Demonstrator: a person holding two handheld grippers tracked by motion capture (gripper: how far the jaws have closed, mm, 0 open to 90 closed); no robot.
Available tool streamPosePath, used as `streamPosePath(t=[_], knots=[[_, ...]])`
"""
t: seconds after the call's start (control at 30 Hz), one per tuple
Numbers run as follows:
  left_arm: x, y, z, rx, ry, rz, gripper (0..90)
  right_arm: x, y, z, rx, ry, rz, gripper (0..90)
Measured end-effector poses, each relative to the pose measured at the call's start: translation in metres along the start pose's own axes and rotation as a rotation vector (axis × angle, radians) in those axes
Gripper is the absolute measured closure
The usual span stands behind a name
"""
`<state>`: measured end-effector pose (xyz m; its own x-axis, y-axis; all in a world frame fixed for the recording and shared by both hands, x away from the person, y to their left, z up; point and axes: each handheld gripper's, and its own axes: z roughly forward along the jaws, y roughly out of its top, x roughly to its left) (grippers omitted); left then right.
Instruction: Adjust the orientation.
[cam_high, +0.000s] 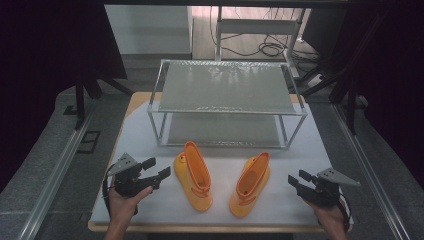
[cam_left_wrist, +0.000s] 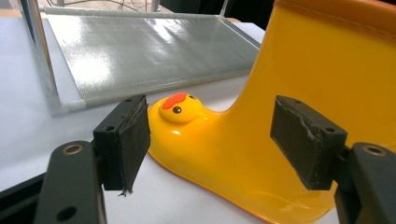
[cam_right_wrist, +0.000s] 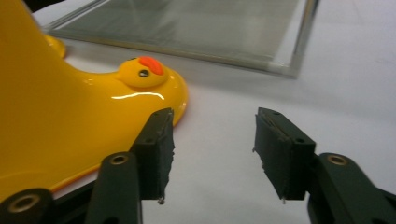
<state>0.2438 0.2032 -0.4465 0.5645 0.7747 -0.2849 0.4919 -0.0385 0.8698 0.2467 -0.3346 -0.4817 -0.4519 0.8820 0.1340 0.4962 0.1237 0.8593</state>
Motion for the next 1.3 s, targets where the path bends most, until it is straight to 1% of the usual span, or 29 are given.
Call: streamPosePath(t=[0.07, 0.1, 0.23, 0.27, 0.3, 0.33, 0.37, 0.4, 0.43, 0.47, 0.5, 0.53, 0.57, 0.6, 0.63, 0.67, 0.7, 0.77, 0.8, 0.87, 0.9, 0.93, 1.0, 1.03, 1.07, 1.1, 1.17, 1.23, 1.3], knots=[[-0.001, 0.001, -0.001, -0.004, -0.001, 0.003, 28.1, 0.001, 0.0, 0.0, -0.001, 0.008, -0.007, 51.0], [-0.002, 0.001, -0.002, -0.009, 0.0, 0.004, 28.5, 0.005, 0.001, -0.001, -0.004, 0.013, -0.02, 58.8], [-0.004, 0.001, -0.002, -0.005, -0.005, 0.009, 28.6, 0.013, 0.005, -0.008, -0.029, 0.051, -0.055, 70.5], [-0.004, 0.001, -0.002, -0.005, -0.005, 0.009, 29.2, 0.013, 0.005, -0.008, -0.029, 0.051, -0.055, 70.5], [-0.006, 0.001, -0.002, -0.004, -0.021, 0.014, 31.9, 0.017, 0.007, -0.012, -0.043, 0.073, -0.068, 72.2], [-0.006, 0.001, -0.002, -0.004, -0.021, 0.014, 34.1, 0.017, 0.007, -0.012, -0.043, 0.073, -0.068, 72.2], [-0.008, 0.002, -0.002, -0.008, -0.031, 0.016, 34.1, 0.018, 0.008, -0.013, -0.048, 0.081, -0.074, 72.1], [-0.011, 0.002, -0.003, -0.014, -0.044, 0.022, 44.5, 0.02, 0.008, -0.011, -0.042, 0.085, -0.087, 69.0], [-0.016, 0.004, -0.005, -0.023, -0.056, 0.036, 53.4, 0.019, 0.007, -0.01, -0.04, 0.086, -0.087, 68.0], [-0.016, 0.004, -0.005, -0.023, -0.056, 0.036, 62.0, 0.018, 0.006, -0.008, -0.035, 0.086, -0.08, 67.1], [-0.023, 0.006, -0.011, -0.056, -0.039, 0.055, 69.5, 0.016, 0.004, -0.007, -0.033, 0.088, -0.071, 66.4], [-0.023, 0.006, -0.011, -0.056, -0.039, 0.055, 76.7, 0.016, 0.004, -0.007, -0.033, 0.088, -0.071, 66.4], [-0.032, 0.009, -0.02, -0.085, -0.071, 0.059, 82.9, 0.012, 0.002, -0.004, -0.033, 0.089, -0.043, 65.5], [-0.032, 0.009, -0.02, -0.085, -0.071, 0.059, 86.5, 0.012, 0.002, -0.004, -0.033, 0.089, -0.043, 65.5], [-0.041, 0.008, -0.029, -0.102, -0.104, 0.08, 89.2, 0.007, 0.001, -0.002, -0.033, 0.082, -0.023, 65.3], [-0.046, 0.006, -0.032, -0.111, -0.129, 0.078, 89.4, 0.006, 0.0, -0.001, -0.032, 0.079, -0.019, 65.1], [-0.046, 0.006, -0.032, -0.111, -0.129, 0.078, 89.5, 0.006, 0.0, -0.001, -0.032, 0.079, -0.019, 65.1], [-0.057, 0.002, -0.034, -0.108, -0.15, 0.088, 89.6, 0.002, -0.002, 0.003, -0.025, 0.072, -0.003, 64.8], [-0.068, -0.004, -0.031, -0.095, -0.187, 0.091, 89.6, 0.001, -0.002, 0.004, -0.024, 0.071, 0.0, 64.7], [-0.078, -0.009, -0.027, -0.074, -0.201, 0.114, 89.6, 0.0, -0.003, 0.006, -0.02, 0.067, 0.007, 64.4], [-0.082, -0.011, -0.025, -0.065, -0.21, 0.119, 89.6, 0.0, -0.003, 0.007, -0.018, 0.067, 0.007, 64.3], [-0.082, -0.011, -0.025, -0.065, -0.21, 0.119, 89.7, 0.0, -0.004, 0.008, -0.016, 0.066, 0.006, 64.3], [-0.091, -0.018, -0.02, -0.062, -0.241, 0.116, 89.7, 0.0, -0.005, 0.009, -0.013, 0.064, 0.005, 64.2], [-0.091, -0.018, -0.02, -0.062, -0.241, 0.116, 89.7, -0.001, -0.005, 0.01, -0.012, 0.064, 0.007, 64.1], [-0.096, -0.022, -0.017, -0.054, -0.28, 0.109, 89.8, -0.001, -0.005, 0.01, -0.012, 0.063, 0.009, 64.0], [-0.096, -0.022, -0.017, -0.054, -0.28, 0.109, 89.8, -0.001, -0.005, 0.01, -0.012, 0.063, 0.009, 64.0], [-0.106, -0.029, -0.015, -0.045, -0.313, 0.125, 89.8, -0.004, -0.007, 0.01, -0.01, 0.058, 0.021, 63.9], [-0.109, -0.031, -0.013, -0.04, -0.322, 0.125, 89.8, -0.005, -0.007, 0.01, -0.011, 0.057, 0.026, 63.9], [-0.115, -0.033, -0.008, -0.029, -0.325, 0.138, 89.8, -0.007, -0.007, 0.01, -0.012, 0.054, 0.035, 63.9]])
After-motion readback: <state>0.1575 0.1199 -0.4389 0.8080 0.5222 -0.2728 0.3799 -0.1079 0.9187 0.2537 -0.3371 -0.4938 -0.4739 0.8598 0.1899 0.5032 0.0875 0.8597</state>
